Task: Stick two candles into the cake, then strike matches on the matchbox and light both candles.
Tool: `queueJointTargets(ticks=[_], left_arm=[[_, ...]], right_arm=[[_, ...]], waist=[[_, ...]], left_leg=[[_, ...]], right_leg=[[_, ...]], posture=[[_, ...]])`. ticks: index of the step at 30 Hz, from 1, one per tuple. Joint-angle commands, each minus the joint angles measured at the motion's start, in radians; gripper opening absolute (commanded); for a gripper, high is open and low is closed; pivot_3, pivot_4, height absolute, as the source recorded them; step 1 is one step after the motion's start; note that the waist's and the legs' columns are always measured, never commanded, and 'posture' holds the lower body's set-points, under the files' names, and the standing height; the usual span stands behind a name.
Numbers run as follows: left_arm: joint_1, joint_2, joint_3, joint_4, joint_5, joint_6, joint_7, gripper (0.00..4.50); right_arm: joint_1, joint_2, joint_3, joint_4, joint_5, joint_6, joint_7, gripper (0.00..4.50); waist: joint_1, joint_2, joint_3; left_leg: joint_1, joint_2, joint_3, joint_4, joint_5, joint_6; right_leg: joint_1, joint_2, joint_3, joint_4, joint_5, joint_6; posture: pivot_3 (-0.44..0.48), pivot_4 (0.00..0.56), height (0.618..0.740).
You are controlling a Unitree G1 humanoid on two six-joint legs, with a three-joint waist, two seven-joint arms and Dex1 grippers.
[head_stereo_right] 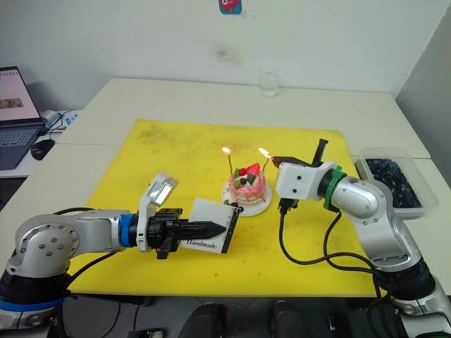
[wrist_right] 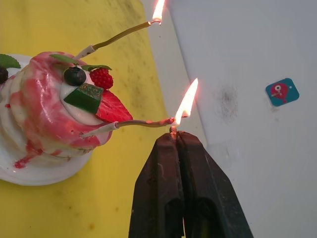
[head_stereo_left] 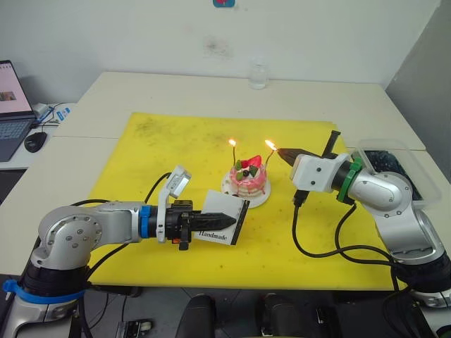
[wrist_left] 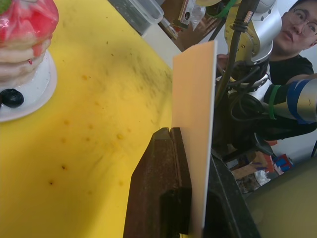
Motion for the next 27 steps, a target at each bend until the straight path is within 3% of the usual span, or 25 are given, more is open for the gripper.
queueJointTargets(ticks=[1,9,16,22,27], left_arm=[[-0.014,-0.004,0.004,-0.014,-0.004,-0.005,-0.017,0.0],[-0.009,-0.018,0.001,-0.025,-0.014,-0.006,-0.003,0.0],[0.012,-0.06,-0.01,-0.041,-0.02,-0.009,0.024,0.0],[0.022,-0.103,-0.027,-0.046,-0.004,-0.019,0.047,0.0],[0.023,-0.13,-0.036,-0.047,0.0,-0.022,0.063,0.0]], right_arm=[[0.001,-0.012,-0.042,-0.047,0.005,0.0,-0.008,0.01],[0.064,-0.045,-0.103,-0.085,0.028,0.044,0.009,0.01],[0.238,-0.088,-0.352,-0.125,0.071,0.232,-0.01,0.01],[0.357,-0.082,-0.587,-0.036,0.116,0.318,-0.058,0.01],[0.387,-0.075,-0.645,0.072,0.144,0.29,-0.113,0.01]], waist=[[0.0,0.0,0.0],[0.001,0.0,0.0],[0.003,0.0,0.0],[0.003,0.0,0.0],[-0.002,0.0,0.0]], left_leg=[[0.0,0.0,0.0,0.0,0.0,0.0],[0.0,0.0,-0.001,0.0,0.0,0.0],[0.0,0.0,0.0,0.0,0.0,0.0],[0.0,-0.001,0.0,0.0,0.0,0.0],[0.001,-0.001,0.001,0.0,0.0,0.0]], right_leg=[[0.0,0.0,0.0,0.0,0.0,0.0],[0.0,0.0,-0.001,0.0,0.0,0.0],[0.0,-0.001,0.0,0.0,0.0,0.0],[0.001,0.0,0.0,0.0,0.0,0.0],[0.001,0.001,0.0,0.0,0.0,0.0]], posture=[[0.0,0.15,0.74],[0.0,0.15,0.74],[0.0,0.15,0.74],[0.0,0.15,0.74],[0.0,0.15,0.74]])
